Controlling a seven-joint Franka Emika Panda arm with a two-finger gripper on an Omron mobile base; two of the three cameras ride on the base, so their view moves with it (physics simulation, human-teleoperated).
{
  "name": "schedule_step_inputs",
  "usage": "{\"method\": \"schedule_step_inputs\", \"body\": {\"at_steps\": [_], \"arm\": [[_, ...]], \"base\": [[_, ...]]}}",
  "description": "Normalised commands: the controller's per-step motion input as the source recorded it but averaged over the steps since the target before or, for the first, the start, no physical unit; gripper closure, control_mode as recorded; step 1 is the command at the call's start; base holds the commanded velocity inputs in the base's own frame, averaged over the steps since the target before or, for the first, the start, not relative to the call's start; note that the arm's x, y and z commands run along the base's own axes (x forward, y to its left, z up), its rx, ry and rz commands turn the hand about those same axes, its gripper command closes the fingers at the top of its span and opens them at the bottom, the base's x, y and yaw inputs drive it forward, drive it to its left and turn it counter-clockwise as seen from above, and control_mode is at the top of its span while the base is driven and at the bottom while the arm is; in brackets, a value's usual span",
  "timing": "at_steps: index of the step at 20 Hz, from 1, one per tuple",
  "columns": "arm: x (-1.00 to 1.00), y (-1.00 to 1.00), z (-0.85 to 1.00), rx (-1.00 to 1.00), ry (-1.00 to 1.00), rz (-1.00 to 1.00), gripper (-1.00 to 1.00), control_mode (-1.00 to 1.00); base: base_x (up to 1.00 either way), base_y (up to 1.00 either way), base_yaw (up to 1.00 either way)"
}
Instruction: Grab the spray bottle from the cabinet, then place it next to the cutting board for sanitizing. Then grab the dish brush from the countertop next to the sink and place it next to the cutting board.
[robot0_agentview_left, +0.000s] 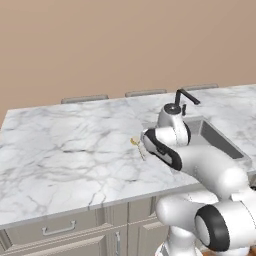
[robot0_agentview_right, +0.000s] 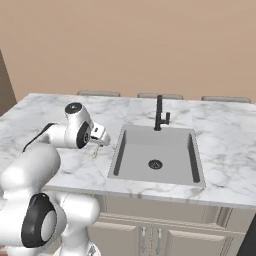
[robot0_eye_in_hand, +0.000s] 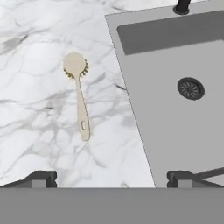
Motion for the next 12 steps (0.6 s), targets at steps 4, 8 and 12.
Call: {"method": "schedule_step_inputs", "body": {"at_steps": [4, 8, 12], "arm": [[0.92, 0.24, -0.48, 0.0, 0.11, 0.2, -1.0, -1.0], [0.9, 0.21, -0.37, 0.0, 0.13, 0.15, -1.0, -1.0], [0.6, 0.17, -0.2, 0.0, 0.15, 0.08, -1.0, -1.0]], "base": [[0.0, 0.0, 0.0], [0.0, 0.0, 0.0], [0.0, 0.0, 0.0]]}}
